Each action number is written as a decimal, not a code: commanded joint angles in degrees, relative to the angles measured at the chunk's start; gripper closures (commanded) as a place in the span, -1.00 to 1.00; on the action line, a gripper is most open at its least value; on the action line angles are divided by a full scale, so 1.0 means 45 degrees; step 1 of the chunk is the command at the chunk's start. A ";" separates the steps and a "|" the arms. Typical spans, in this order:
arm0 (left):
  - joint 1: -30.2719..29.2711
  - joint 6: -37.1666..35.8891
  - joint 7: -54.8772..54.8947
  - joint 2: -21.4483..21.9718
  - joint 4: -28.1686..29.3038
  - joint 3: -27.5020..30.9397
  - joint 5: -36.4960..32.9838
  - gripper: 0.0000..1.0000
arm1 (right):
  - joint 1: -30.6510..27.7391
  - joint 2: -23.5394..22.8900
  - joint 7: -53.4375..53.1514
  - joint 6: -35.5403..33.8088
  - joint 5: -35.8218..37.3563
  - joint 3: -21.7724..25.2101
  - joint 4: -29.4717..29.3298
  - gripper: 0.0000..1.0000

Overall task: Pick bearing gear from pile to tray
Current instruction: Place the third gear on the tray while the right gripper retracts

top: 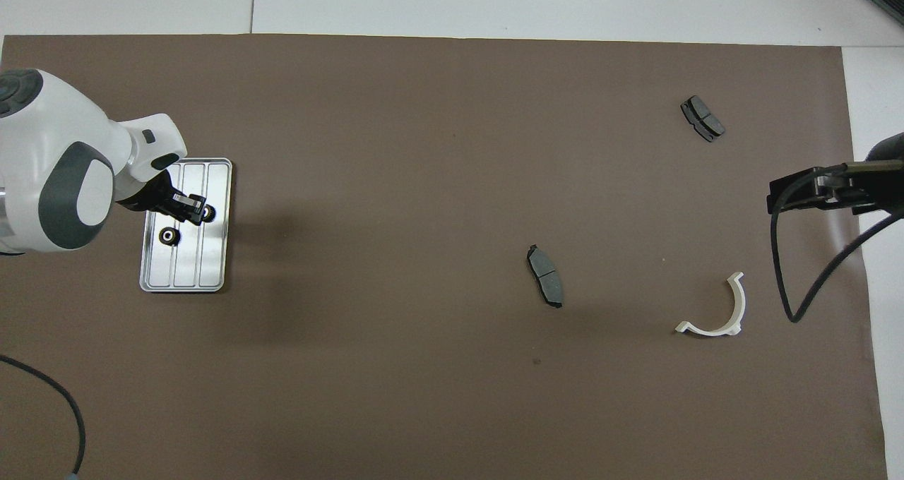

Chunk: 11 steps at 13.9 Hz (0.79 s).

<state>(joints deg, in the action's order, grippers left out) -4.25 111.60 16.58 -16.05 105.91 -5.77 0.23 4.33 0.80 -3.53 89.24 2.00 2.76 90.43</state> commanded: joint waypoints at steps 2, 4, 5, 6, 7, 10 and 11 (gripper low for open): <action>-0.0363 0.0707 0.1002 0.0988 0.1697 -0.0105 0.0065 0.51 | 0.0015 0.0311 -0.0017 0.0520 0.0180 -0.0047 0.0586 -1.00; -0.0363 0.1001 0.0983 0.1046 0.1835 -0.0125 0.0065 0.17 | 0.0112 0.0447 -0.0133 0.0540 0.0180 -0.0047 0.0840 -1.00; -0.0344 0.1002 0.0964 0.1046 0.1836 -0.0125 0.0065 -0.02 | 0.0113 0.0487 -0.0231 0.0714 0.0160 -0.0047 0.0918 -1.00; -0.0305 0.1002 0.0906 0.1027 0.1777 -0.0125 0.0046 -0.29 | 0.0113 0.0487 -0.0251 0.0832 0.0160 -0.0047 0.0939 -1.00; -0.0227 0.1079 0.0828 0.1008 0.1700 -0.0125 0.0065 -0.58 | 0.0113 0.0468 -0.0193 0.0833 0.0160 -0.0066 0.0919 -1.00; -0.0168 0.0711 0.0729 0.1065 0.0435 -0.0144 0.0046 -1.00 | 0.0113 0.0468 -0.0173 0.0833 0.0102 -0.0066 0.0900 -1.00; -0.0168 0.0225 0.0671 0.1201 -0.0131 -0.0202 0.0046 -1.00 | 0.0074 0.0468 -0.0173 0.0794 -0.0014 -0.0066 0.0900 -1.00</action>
<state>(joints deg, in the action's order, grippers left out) -5.49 115.50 20.09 -12.80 108.81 -6.70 0.23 4.89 1.17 -3.74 91.37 1.99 2.70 92.30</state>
